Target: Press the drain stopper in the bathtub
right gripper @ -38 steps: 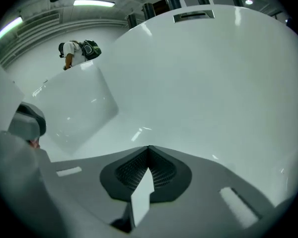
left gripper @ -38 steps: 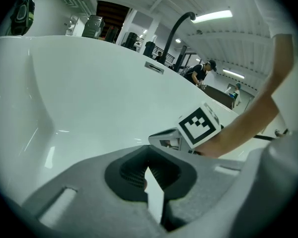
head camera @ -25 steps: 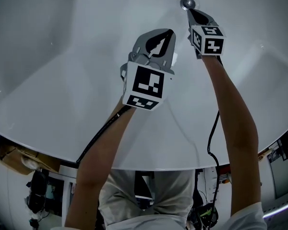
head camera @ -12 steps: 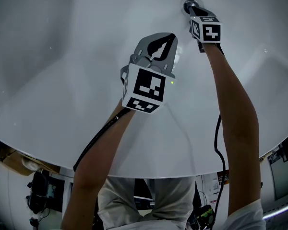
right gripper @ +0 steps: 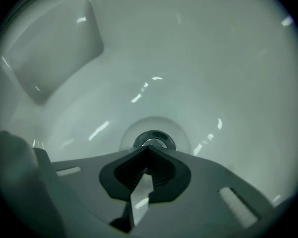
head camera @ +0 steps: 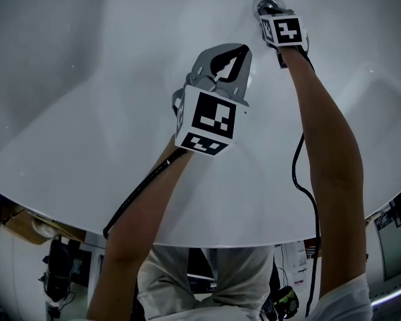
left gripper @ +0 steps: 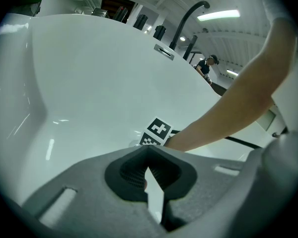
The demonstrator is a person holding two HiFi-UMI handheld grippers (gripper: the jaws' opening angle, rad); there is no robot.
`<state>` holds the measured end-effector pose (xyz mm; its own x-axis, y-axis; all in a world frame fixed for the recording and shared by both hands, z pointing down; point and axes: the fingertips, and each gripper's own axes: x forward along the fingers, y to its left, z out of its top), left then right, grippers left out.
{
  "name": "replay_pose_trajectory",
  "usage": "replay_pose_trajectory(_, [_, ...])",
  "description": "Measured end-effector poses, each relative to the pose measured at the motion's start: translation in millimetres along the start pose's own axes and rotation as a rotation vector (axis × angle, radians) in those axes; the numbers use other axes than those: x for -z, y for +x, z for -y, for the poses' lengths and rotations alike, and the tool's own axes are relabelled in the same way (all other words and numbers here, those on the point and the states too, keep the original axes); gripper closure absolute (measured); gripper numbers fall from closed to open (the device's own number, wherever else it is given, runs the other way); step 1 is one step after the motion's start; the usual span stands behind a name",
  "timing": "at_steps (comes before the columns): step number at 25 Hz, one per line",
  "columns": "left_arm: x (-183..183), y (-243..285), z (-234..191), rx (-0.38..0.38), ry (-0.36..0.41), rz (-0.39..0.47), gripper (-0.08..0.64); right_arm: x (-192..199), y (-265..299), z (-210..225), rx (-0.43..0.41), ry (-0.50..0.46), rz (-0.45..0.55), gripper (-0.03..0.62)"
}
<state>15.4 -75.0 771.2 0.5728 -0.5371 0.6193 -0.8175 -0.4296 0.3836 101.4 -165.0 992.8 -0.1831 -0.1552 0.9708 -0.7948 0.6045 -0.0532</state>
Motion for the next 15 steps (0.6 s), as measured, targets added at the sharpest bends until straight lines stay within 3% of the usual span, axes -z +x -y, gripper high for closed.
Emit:
replay_pose_trajectory(7, [-18,-6,7,-0.004,0.024,0.018,0.561,-7,-27,-5,0.016,-0.001,0.118,0.589])
replay_pose_trajectory(15, [-44,-26,26,-0.023,0.018,0.026,0.561,-20,-76,-26,-0.028,0.0,0.202,0.589])
